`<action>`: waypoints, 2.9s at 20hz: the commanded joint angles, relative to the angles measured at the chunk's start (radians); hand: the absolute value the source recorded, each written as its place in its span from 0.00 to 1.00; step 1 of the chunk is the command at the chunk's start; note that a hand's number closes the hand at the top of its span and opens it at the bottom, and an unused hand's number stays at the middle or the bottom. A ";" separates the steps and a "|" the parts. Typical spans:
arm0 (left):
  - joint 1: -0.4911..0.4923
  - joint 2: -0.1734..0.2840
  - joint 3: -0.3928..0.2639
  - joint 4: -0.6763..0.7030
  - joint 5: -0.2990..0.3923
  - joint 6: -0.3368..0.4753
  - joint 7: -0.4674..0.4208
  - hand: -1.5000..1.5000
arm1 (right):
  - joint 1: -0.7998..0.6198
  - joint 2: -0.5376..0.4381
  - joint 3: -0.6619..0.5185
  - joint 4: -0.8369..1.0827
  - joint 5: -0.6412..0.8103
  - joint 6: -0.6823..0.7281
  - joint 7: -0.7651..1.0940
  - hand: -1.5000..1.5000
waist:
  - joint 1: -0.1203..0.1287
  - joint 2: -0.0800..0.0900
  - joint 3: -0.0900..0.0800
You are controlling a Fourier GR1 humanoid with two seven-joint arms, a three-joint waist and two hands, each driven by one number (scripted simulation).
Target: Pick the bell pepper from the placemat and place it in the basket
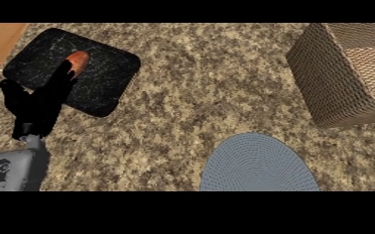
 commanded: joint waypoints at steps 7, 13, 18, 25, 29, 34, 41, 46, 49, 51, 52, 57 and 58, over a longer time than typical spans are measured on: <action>0.026 0.004 -0.007 0.016 0.018 -0.051 -0.019 0.50 | -0.522 -0.286 -0.141 0.134 -0.158 -0.112 0.537 1.00 | 0.037 0.000 0.001; 0.003 0.006 0.007 0.015 0.011 -0.037 -0.013 0.50 | -0.771 -0.350 -0.015 0.442 -0.123 -0.089 0.504 1.00 | 0.008 -0.006 0.005; 0.036 -0.011 0.007 0.018 0.000 -0.029 -0.050 0.50 | -0.905 -0.352 0.055 0.697 -0.040 -0.033 0.351 1.00 | 0.006 -0.006 0.005; 0.015 -0.027 -0.001 -0.015 -0.010 -0.002 -0.005 0.50 | -1.064 -0.278 0.092 1.044 0.020 -0.014 0.125 1.00 | 0.011 -0.005 0.006; -0.006 -0.068 -0.025 0.047 -0.047 0.030 -0.055 0.50 | -1.081 -0.203 0.073 1.071 0.095 -0.179 0.262 0.00 | 0.003 -0.004 0.005; -0.029 0.007 0.032 0.051 0.003 -0.035 -0.005 0.50 | -1.161 -0.177 0.119 1.319 0.165 -0.131 0.040 0.00 | -0.001 -0.005 0.006; -0.104 -0.003 0.025 0.068 -0.013 -0.004 0.057 0.50 | -1.292 -0.155 0.084 1.387 0.110 -0.075 0.021 0.00 | -0.008 -0.007 0.005; -0.023 -0.001 0.038 0.054 -0.006 -0.023 0.001 0.50 | -1.342 -0.229 -0.114 1.466 -0.084 -0.022 0.171 0.00 | -0.011 -0.009 0.005; -0.009 0.010 0.036 0.041 -0.003 -0.045 -0.019 0.50 | -1.335 -0.269 -0.205 1.605 -0.135 -0.013 0.140 0.00 | -0.007 -0.007 0.006; 0.026 0.007 0.041 0.021 0.015 -0.062 -0.029 0.50 | -1.347 -0.350 -0.252 1.676 -0.179 0.057 0.174 0.00 | -0.004 -0.008 0.006; -0.005 -0.019 0.028 0.054 -0.011 -0.027 -0.043 0.50 | -1.366 -0.423 -0.281 1.764 -0.200 0.132 0.157 0.00 | -0.004 -0.002 0.007; -0.030 -0.032 0.014 0.033 -0.023 -0.001 -0.005 0.50 | -1.309 -0.558 -0.310 2.000 -0.201 0.349 0.042 0.00 | 0.005 0.004 0.010; 0.017 -0.045 -0.002 0.004 -0.026 -0.012 -0.025 0.50 | -1.293 -0.599 -0.313 2.026 -0.189 0.380 0.021 0.00 | 0.010 0.002 0.010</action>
